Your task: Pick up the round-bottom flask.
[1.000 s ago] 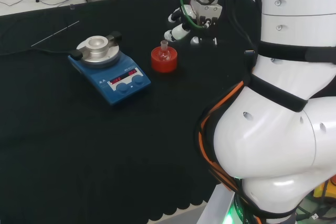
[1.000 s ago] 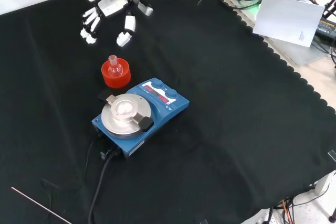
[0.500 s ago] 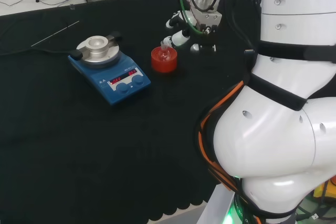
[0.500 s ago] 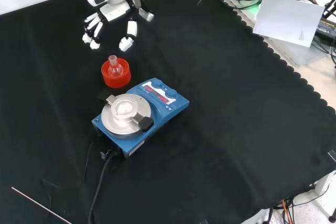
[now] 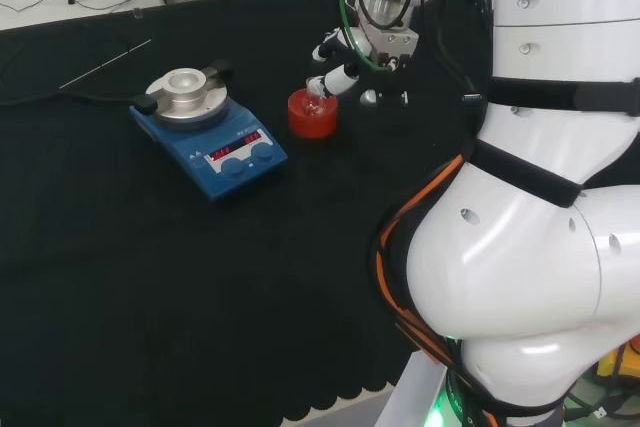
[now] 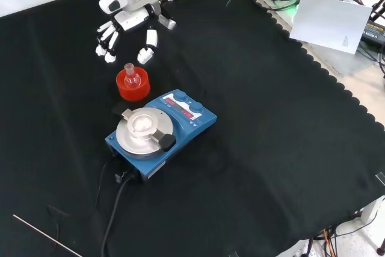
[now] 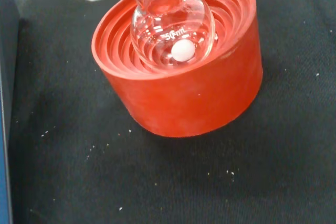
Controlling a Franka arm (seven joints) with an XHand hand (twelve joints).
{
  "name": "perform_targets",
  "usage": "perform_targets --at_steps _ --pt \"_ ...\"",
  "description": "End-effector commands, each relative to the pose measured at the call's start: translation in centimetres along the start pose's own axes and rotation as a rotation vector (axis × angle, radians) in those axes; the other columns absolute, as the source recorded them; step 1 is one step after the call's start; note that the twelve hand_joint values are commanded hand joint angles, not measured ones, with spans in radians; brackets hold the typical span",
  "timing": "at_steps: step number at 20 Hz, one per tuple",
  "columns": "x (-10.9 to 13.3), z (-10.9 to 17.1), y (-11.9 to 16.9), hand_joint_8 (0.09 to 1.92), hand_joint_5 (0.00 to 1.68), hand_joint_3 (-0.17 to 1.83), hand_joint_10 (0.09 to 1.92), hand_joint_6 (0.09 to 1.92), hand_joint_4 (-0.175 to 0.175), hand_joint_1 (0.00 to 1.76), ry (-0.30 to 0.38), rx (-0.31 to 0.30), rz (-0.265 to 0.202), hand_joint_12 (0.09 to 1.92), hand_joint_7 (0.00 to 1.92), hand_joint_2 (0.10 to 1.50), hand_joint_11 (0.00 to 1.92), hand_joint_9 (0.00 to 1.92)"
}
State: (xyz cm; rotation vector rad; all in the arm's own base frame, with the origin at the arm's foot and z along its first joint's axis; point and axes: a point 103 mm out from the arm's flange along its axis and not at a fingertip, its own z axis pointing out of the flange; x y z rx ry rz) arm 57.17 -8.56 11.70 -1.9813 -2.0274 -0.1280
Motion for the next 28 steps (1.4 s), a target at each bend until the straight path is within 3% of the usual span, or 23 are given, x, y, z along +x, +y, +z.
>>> perform_targets --at_steps 1,12,19,28 --pt "0.4 0.6 0.5 0.54 0.69 0.71 0.61 0.1 -0.004 0.87 -0.015 -0.007 -0.017 1.25 0.21 0.58 0.0 0.37" --pt "0.7 1.8 1.2 0.53 0.77 0.71 0.6 0.15 0.005 0.88 -0.028 -0.014 -0.023 1.26 0.23 0.58 0.0 0.37" --pt "0.5 1.9 1.4 0.51 0.69 0.7 0.57 0.61 0.013 0.88 -0.024 -0.023 -0.011 1.28 0.25 0.58 0.0 0.38" --pt "0.1 2.2 1.7 0.51 0.7 0.7 0.58 0.67 0.012 0.89 -0.019 -0.017 -0.004 1.28 0.26 0.58 0.0 0.38"
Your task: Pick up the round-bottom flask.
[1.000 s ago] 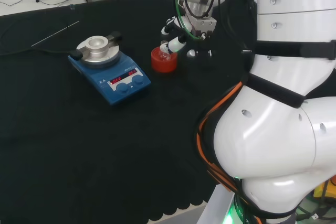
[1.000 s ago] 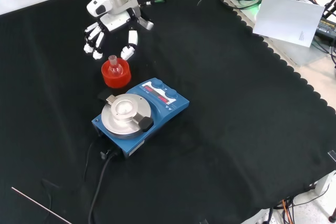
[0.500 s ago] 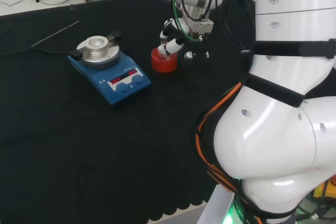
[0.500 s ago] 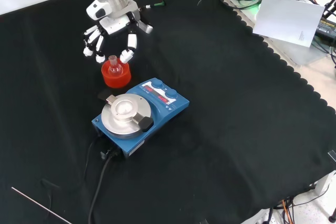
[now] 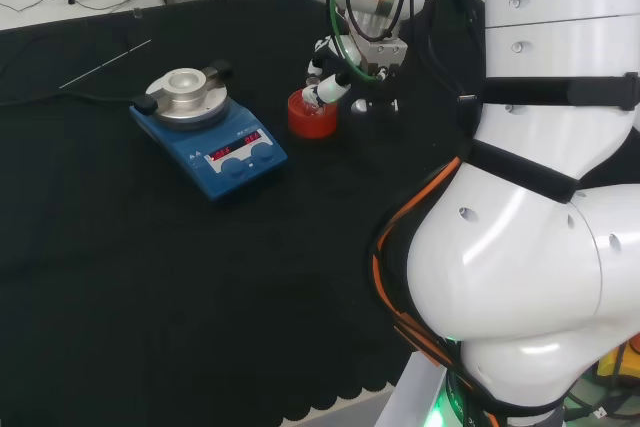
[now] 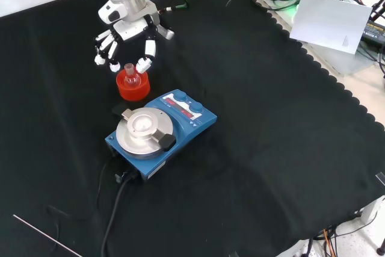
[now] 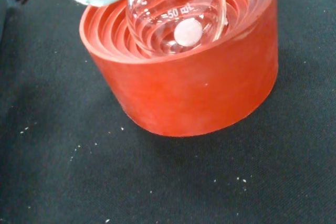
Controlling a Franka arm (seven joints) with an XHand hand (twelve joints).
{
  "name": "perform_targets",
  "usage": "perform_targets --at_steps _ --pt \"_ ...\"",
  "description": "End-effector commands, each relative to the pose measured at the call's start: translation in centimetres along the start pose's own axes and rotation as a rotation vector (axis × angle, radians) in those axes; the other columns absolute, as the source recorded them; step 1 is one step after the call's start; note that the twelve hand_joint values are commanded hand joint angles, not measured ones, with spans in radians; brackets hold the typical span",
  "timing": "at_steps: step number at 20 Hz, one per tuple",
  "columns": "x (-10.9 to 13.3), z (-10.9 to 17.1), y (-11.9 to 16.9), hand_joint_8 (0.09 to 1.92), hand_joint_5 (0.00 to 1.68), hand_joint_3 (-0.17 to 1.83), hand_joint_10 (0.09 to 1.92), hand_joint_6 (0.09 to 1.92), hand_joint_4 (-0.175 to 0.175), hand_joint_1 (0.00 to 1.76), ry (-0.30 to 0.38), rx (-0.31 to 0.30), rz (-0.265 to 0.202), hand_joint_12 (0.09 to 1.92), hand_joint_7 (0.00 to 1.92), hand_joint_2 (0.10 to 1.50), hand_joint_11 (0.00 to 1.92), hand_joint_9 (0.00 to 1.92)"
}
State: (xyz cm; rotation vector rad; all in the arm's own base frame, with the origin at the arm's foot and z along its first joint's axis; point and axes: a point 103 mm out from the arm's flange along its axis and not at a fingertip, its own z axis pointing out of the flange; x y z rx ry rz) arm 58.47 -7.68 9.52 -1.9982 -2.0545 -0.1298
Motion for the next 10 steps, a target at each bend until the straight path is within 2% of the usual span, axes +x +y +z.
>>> perform_targets --at_steps 1,10 --pt "-0.14 0.07 0.15 0.51 0.7 0.7 0.58 0.67 0.011 0.89 0.004 0.007 0.003 1.28 0.26 0.58 0.0 0.38" --pt "-0.14 -0.08 0.93 0.52 0.83 0.69 0.58 0.76 0.02 0.89 -0.01 0.006 -0.004 1.29 0.27 0.6 0.0 0.4"
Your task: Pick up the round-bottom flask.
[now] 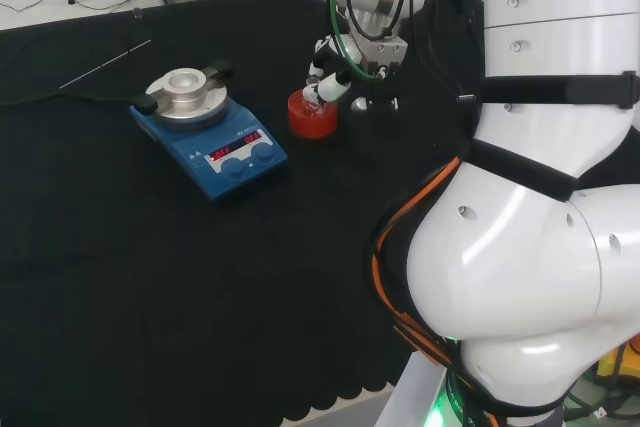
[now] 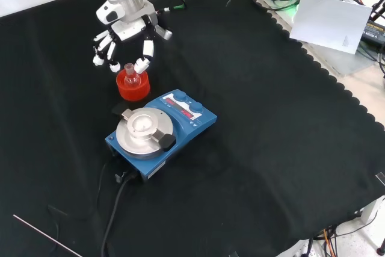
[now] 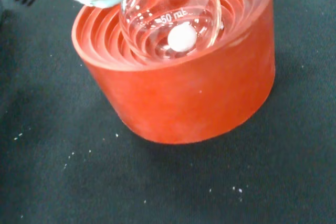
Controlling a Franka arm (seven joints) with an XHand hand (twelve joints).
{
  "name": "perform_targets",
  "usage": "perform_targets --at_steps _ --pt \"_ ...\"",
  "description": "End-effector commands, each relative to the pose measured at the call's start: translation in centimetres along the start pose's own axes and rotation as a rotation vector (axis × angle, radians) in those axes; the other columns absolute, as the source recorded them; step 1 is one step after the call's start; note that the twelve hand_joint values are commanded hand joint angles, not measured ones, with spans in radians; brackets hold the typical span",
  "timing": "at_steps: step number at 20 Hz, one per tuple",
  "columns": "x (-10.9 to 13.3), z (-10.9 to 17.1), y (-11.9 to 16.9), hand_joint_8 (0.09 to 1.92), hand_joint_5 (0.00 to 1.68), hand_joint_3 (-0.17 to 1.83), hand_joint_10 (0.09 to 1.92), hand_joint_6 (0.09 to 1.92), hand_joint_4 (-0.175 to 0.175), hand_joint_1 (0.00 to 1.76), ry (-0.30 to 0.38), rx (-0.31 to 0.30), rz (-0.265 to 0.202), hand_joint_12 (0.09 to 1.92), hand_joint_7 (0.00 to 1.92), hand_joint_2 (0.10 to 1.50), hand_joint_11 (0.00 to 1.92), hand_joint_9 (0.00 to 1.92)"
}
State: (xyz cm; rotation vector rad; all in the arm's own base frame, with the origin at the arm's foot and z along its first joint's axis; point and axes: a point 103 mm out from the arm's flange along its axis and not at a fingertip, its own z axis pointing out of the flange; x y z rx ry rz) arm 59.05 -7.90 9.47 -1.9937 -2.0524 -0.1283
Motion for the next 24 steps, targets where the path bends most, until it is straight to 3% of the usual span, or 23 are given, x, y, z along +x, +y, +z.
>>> perform_targets --at_steps 1,18,20,21,24 --pt "0.13 0.07 0.35 0.52 0.85 0.69 0.58 0.78 0.021 0.89 -0.014 0.002 -0.002 1.29 0.27 0.6 0.0 0.4" --pt "0.24 -0.33 0.08 0.53 0.96 0.7 0.59 0.87 0.018 0.91 -0.019 -0.013 0.003 1.3 0.3 0.64 0.0 0.42" --pt "0.17 -0.37 0.05 0.54 1.01 0.49 0.59 0.94 0.121 0.99 -0.012 -0.016 0.001 1.3 0.29 0.8 0.0 0.42" --pt "0.18 -0.38 0.04 0.54 1.02 0.42 0.59 0.96 0.148 1.01 -0.014 -0.017 -0.001 1.3 0.29 0.86 0.0 0.42" --pt "0.41 -0.51 0.12 0.54 1.03 0.34 0.59 0.97 0.173 1.03 -0.022 -0.014 0.0 1.3 0.29 0.91 0.0 0.43"
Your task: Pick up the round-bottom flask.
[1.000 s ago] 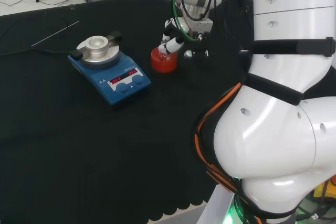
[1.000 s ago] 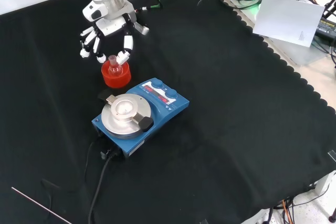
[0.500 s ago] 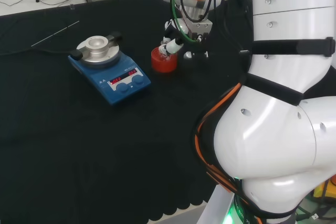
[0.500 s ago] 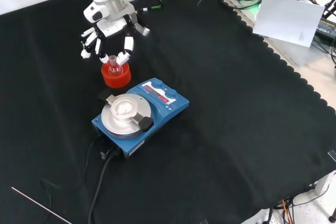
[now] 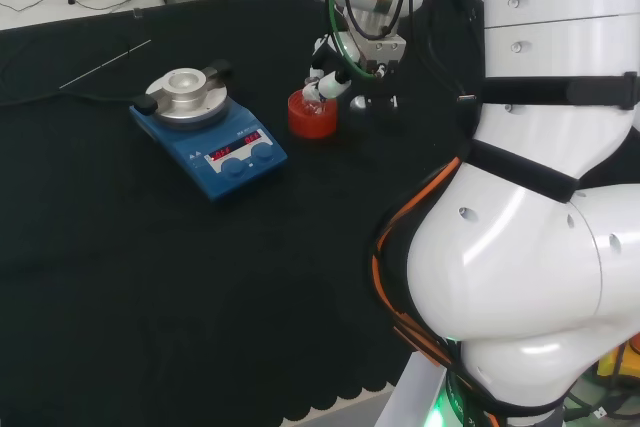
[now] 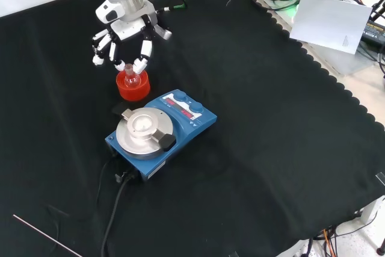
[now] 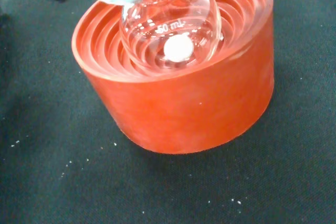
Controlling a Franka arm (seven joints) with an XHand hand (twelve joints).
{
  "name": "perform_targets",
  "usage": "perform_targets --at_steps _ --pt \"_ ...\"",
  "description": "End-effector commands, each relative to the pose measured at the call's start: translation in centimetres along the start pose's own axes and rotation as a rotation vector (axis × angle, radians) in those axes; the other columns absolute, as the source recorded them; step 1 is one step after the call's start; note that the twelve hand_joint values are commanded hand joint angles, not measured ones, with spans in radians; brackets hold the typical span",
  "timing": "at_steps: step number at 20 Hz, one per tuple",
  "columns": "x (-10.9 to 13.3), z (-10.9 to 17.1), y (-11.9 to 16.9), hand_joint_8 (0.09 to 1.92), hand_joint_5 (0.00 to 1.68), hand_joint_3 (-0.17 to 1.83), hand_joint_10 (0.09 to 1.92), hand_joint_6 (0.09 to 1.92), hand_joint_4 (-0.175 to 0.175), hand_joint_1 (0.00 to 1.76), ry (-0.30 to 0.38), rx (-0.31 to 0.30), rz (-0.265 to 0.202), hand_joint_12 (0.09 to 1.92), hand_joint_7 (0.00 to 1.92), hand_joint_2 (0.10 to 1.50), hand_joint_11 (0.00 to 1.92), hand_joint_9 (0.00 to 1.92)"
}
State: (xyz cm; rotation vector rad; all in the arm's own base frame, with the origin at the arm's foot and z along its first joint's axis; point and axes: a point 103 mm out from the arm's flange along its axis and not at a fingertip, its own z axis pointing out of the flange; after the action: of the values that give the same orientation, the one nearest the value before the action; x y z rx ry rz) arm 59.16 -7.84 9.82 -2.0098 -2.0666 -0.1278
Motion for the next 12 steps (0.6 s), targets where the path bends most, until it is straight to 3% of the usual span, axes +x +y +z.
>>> perform_targets --at_steps 1,7,10,12 --pt "0.37 -0.21 0.07 0.54 1.03 0.33 0.59 0.97 0.175 1.03 -0.007 0.0 -0.002 1.3 0.29 0.92 0.0 0.43" --pt "0.44 -0.12 0.06 0.54 1.03 0.32 0.59 0.97 0.175 1.03 -0.004 0.008 -0.002 1.3 0.3 0.93 0.0 0.43" --pt "0.61 0.07 0.12 0.53 0.97 0.53 0.57 0.91 0.037 0.91 -0.005 0.013 -0.003 1.3 0.3 0.75 0.0 0.44" --pt "0.64 0.15 0.15 0.52 0.95 0.63 0.57 0.91 0.011 0.89 -0.006 0.017 -0.004 1.3 0.3 0.69 0.0 0.44"
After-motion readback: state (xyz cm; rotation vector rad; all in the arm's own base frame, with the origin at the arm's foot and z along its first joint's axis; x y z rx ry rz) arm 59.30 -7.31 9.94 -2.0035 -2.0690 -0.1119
